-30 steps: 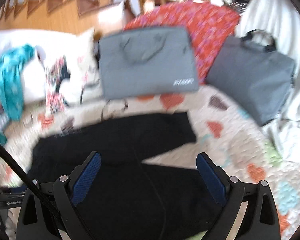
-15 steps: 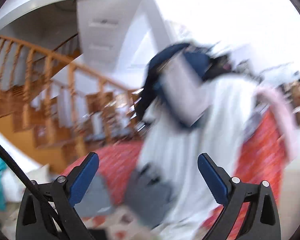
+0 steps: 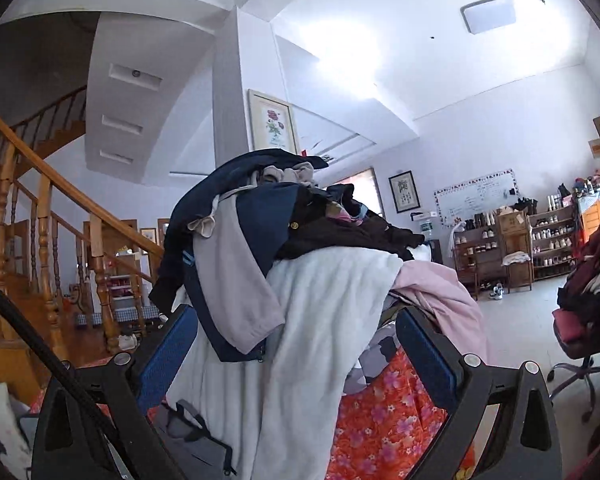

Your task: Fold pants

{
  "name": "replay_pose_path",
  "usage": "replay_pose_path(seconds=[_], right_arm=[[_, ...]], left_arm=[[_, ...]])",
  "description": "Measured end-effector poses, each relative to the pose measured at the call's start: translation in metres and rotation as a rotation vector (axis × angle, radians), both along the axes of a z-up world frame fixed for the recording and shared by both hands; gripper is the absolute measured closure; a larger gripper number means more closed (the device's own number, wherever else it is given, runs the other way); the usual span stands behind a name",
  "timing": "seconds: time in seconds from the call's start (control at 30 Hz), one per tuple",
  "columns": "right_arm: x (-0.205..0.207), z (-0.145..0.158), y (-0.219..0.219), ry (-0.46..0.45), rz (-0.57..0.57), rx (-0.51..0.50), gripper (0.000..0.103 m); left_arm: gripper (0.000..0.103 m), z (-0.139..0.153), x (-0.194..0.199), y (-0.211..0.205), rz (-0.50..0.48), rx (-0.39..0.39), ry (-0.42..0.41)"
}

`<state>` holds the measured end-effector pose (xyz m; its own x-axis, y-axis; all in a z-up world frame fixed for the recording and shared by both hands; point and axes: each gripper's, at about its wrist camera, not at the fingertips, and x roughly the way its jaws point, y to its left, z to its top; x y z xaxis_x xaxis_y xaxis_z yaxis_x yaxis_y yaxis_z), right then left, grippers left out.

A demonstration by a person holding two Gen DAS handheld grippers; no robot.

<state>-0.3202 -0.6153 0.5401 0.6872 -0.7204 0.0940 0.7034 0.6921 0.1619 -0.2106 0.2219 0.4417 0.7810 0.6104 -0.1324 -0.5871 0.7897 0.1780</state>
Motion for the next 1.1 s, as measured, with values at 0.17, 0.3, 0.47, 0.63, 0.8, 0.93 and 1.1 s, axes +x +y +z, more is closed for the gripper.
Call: replay_pose_path(seconds=[0.17, 0.3, 0.47, 0.63, 0.8, 0.93, 1.1], right_arm=[[0.040, -0.027, 0.004, 0.060, 0.024, 0.002, 0.001], [0.098, -0.073, 0.016, 0.170, 0.129, 0.037, 0.001], [0.201, -0.158, 0.053, 0.398, 0.336, 0.094, 0.001], [0.318, -0.277, 0.121, 0.678, 0.605, 0.137, 0.001], [0.427, -0.383, 0.186, 0.903, 0.837, 0.187, 0.006], [0.499, -0.447, 0.237, 1.034, 0.970, 0.204, 0.010], [0.563, -0.492, 0.290, 1.144, 1.059, 0.161, 0.011]], left_arm=[[0.014, -0.024, 0.036, -0.010, -0.062, -0.055, 0.056], [0.014, -0.081, 0.087, -0.033, -0.234, -0.137, 0.162], [0.014, -0.177, 0.175, -0.066, -0.433, -0.251, 0.333], [0.041, -0.267, 0.253, -0.098, -0.517, -0.277, 0.523], [0.041, -0.350, 0.326, -0.129, -0.582, -0.277, 0.703], [0.041, -0.398, 0.374, -0.140, -0.626, -0.276, 0.806], [0.041, -0.448, 0.424, -0.147, -0.687, -0.262, 0.904]])
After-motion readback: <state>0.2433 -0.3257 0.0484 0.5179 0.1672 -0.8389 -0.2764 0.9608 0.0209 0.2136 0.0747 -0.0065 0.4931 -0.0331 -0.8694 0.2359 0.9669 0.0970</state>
